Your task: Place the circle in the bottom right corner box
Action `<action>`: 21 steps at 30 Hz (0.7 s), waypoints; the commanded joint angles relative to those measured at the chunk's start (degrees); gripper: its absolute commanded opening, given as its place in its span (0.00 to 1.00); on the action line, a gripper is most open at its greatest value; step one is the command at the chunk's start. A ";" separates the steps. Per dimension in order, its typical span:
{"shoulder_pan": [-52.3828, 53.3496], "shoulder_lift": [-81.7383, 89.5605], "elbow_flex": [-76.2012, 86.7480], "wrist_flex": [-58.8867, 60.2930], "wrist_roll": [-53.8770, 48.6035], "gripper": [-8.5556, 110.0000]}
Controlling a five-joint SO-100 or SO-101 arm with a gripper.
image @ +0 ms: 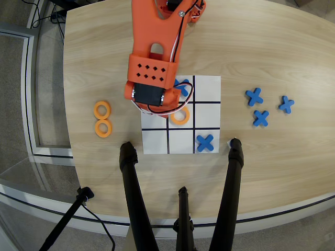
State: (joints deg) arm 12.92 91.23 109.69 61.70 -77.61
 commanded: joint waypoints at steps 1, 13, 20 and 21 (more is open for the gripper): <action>-0.53 0.70 0.79 -0.97 0.18 0.07; -0.35 0.09 8.26 -6.86 0.09 0.07; -0.18 -1.05 8.70 -7.56 -0.35 0.07; -0.18 -1.14 8.70 -7.56 -0.35 0.07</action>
State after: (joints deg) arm 12.83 90.18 118.39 54.49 -77.70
